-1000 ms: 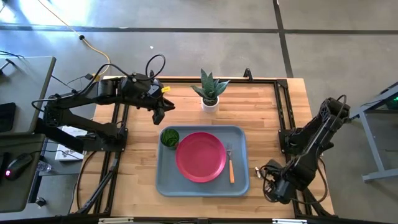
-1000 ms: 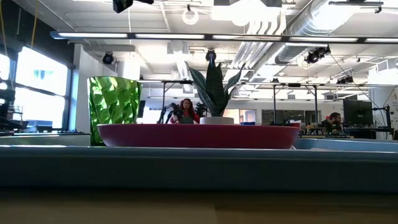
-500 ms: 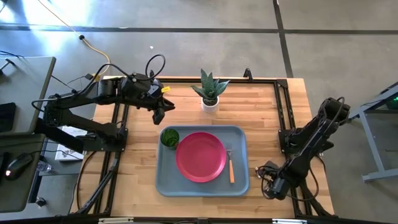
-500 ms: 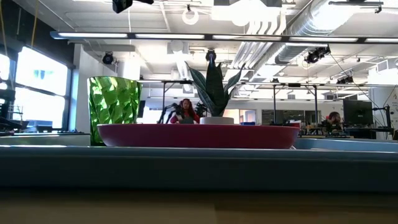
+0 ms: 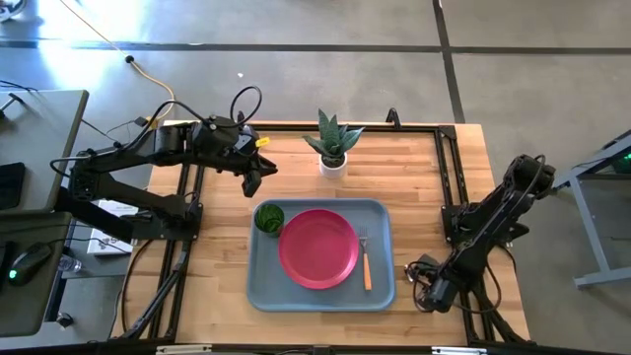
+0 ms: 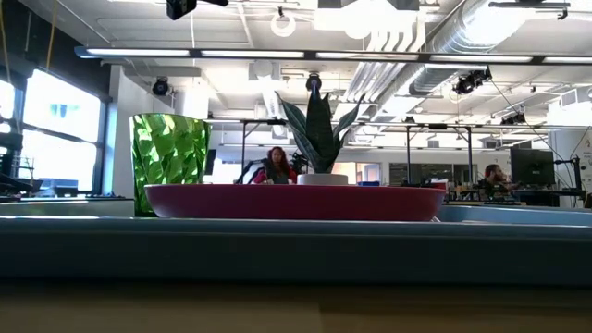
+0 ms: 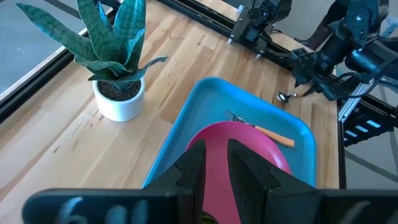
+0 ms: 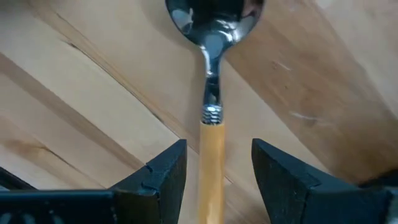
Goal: Pick and place plate/cup/fork/spoon on tray
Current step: Put the orange spoon on the light blue tray beside the orange fork
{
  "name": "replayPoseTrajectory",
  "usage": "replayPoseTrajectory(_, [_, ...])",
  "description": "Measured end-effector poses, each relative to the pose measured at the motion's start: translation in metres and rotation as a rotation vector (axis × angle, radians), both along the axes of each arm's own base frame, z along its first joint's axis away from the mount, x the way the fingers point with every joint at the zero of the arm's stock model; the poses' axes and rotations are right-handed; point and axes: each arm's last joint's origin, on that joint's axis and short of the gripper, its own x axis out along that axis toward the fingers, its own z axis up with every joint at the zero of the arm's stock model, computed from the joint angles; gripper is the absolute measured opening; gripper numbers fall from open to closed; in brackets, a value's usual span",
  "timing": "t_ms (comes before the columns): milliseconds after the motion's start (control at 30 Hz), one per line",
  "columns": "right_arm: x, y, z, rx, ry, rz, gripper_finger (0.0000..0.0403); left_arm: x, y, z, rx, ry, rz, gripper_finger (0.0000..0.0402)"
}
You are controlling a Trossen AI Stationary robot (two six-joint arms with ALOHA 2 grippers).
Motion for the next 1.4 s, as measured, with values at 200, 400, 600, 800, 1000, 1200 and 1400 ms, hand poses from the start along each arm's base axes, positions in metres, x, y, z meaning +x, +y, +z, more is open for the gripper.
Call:
replayPoseTrajectory(200, [-0.003,-0.004,-0.009,0.002,-0.004,-0.008,0.017,0.0,0.0,0.0,-0.01,-0.002,0.008,0.0058])
replayPoseTrajectory(400, [-0.006,-0.008,-0.014,-0.001,0.019,-0.056,0.016,0.0,0.0,0.0,-0.01,-0.002,0.008,0.0058])
replayPoseTrajectory(600, [-0.004,-0.011,-0.015,-0.007,0.041,-0.102,0.0113,0.0,0.0,0.0,-0.001,0.0,0.001,0.0058])
replayPoseTrajectory(800, [0.001,-0.016,-0.016,-0.014,0.069,-0.165,0.0067,0.0,0.0,0.0,0.016,0.003,0.002,0.0058])
replayPoseTrajectory(1000, [0.003,-0.018,-0.016,-0.014,0.084,-0.215,0.0043,0.0,0.0,0.0,0.034,0.006,-0.009,0.0058])
replayPoseTrajectory(1200, [0.003,-0.017,-0.015,-0.003,0.083,-0.216,0.0031,0.0,0.0,0.0,0.041,0.007,-0.013,0.0058])
replayPoseTrajectory(1400, [0.004,-0.016,-0.015,0.005,0.08,-0.221,0.0028,0.0,0.0,0.0,0.041,0.007,-0.012,0.0058])
